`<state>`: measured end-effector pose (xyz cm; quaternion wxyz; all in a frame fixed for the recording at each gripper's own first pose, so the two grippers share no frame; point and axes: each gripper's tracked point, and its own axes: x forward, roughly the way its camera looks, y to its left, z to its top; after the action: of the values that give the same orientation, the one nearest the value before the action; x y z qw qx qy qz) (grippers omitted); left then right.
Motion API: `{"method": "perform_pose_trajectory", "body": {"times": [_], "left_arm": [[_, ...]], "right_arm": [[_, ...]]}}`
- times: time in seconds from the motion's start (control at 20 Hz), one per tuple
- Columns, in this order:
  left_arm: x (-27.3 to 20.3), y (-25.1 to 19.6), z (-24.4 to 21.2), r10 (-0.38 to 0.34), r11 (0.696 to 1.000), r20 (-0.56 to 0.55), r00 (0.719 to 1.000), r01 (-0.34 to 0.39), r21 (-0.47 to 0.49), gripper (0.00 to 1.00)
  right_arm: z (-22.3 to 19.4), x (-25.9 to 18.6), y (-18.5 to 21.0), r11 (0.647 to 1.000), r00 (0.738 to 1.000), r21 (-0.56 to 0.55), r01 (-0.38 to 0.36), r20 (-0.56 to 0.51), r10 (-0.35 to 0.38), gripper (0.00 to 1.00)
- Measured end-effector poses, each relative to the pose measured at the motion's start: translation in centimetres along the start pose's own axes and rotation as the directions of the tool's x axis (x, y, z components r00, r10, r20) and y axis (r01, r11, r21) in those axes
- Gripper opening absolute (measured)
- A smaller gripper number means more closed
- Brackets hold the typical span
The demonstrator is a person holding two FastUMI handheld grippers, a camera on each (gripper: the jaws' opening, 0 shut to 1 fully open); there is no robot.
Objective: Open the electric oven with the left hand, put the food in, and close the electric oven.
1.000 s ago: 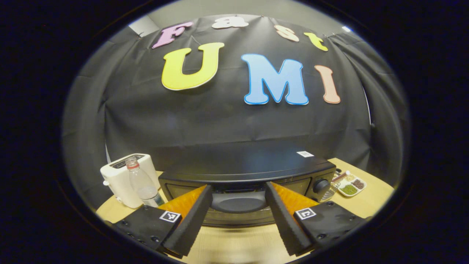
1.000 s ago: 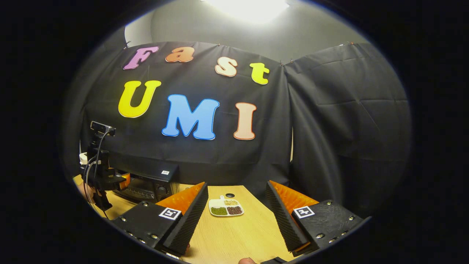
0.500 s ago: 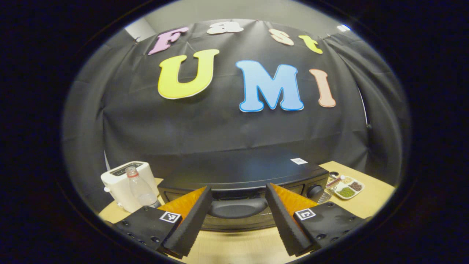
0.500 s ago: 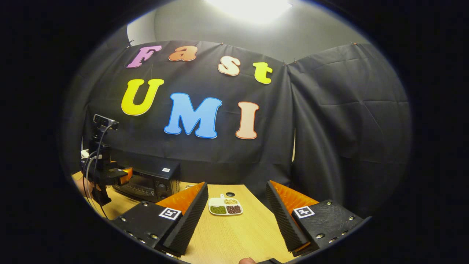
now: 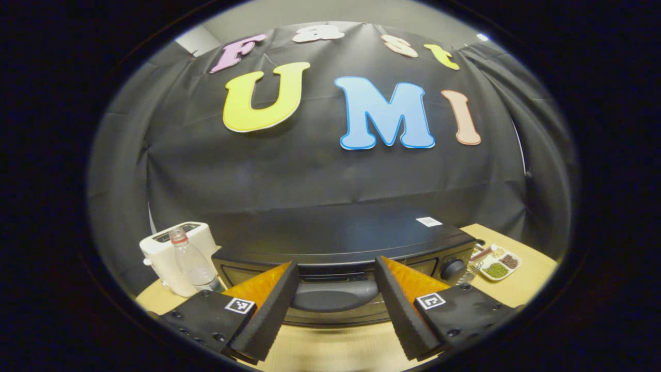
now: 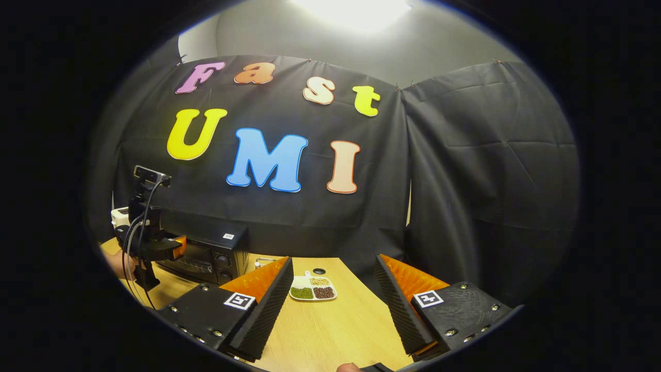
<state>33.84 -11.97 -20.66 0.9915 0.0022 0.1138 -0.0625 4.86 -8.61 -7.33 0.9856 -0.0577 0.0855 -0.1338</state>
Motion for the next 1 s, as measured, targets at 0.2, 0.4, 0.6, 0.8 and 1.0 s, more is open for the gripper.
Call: {"method": "perform_pose_trajectory", "body": {"times": [0.2,0.4,0.6,0.8,1.0], "left_arm": [[-1.6,-0.1,-0.7,-0.003,1.000,-0.009,1.000,0.003,-0.002,0.92],[-3.9,-0.1,-1.9,-0.005,1.000,-0.028,1.000,0.005,-0.005,1.00],[-5.6,-0.1,-3.4,0.006,1.000,-0.059,0.998,-0.006,0.000,1.00],[-6.8,-0.3,-4.9,0.015,1.000,-0.084,0.996,-0.015,0.001,0.98],[-8.0,-0.4,-6.1,0.020,1.000,-0.101,0.995,-0.022,-0.020,1.00]], "right_arm": [[-0.4,0.2,0.6,1.000,1.000,0.004,-0.026,-0.006,0.026,0.96],[-0.4,0.5,1.5,0.998,0.998,0.014,-0.063,-0.006,0.063,0.96],[-0.5,0.6,2.0,0.995,0.995,0.009,-0.101,-0.001,0.101,0.96],[-0.8,0.4,2.0,0.991,0.991,-0.001,-0.130,-0.007,0.130,0.96],[-1.4,0.3,1.3,0.990,0.990,-0.004,-0.143,-0.022,0.143,0.96]]}}
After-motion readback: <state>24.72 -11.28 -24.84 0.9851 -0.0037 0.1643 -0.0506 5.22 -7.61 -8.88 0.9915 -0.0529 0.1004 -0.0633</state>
